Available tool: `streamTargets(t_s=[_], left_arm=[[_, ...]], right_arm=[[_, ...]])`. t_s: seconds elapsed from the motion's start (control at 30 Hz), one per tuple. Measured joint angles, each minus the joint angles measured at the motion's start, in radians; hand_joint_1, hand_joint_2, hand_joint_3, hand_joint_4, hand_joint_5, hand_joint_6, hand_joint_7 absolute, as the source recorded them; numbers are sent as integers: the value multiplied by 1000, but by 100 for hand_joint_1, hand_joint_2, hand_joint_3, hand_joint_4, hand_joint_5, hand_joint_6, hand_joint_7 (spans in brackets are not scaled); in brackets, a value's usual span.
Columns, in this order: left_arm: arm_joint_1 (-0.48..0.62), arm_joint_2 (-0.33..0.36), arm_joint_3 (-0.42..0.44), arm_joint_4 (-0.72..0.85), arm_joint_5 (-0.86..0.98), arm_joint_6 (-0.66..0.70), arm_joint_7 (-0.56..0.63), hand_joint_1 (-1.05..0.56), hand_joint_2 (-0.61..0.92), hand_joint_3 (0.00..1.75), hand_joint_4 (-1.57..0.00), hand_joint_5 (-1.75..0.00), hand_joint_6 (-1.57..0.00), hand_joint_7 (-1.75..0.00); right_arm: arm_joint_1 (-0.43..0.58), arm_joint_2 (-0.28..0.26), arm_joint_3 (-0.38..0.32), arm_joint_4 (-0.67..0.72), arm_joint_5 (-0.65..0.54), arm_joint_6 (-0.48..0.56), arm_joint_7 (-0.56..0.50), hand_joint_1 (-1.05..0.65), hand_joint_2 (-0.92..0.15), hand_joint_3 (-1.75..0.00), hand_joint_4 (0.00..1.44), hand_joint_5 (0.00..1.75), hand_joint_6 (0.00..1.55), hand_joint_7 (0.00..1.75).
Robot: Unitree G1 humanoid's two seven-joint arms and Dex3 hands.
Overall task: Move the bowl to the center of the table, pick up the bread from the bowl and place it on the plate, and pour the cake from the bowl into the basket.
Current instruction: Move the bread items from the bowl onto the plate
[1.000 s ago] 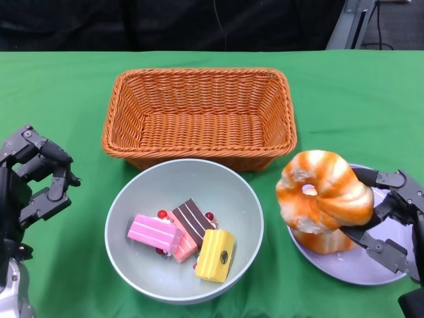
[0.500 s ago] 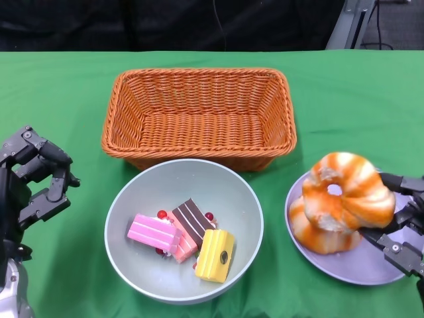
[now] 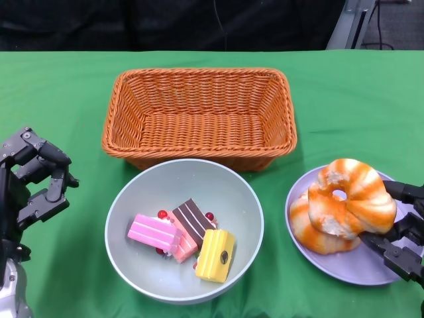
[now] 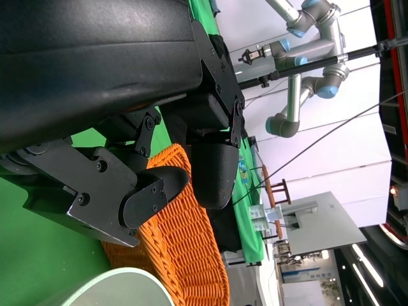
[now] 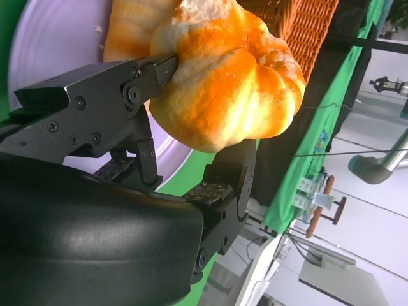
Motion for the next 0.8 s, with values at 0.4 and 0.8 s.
streamTargets(t_s=[0.4, 0.8], left_arm=[[0, 0, 0, 0, -2, 7, -13, -1, 64, 101, -78, -162, -72, -149], [0, 3, 1, 1, -1, 8, -14, -1, 64, 103, -76, -162, -72, -148]], right_arm=[[1, 10, 0, -66, 31, 123, 30, -2, -92, -25, 67, 139, 57, 96], [-34, 15, 4, -42, 40, 161, 58, -7, -92, -25, 67, 135, 60, 92]])
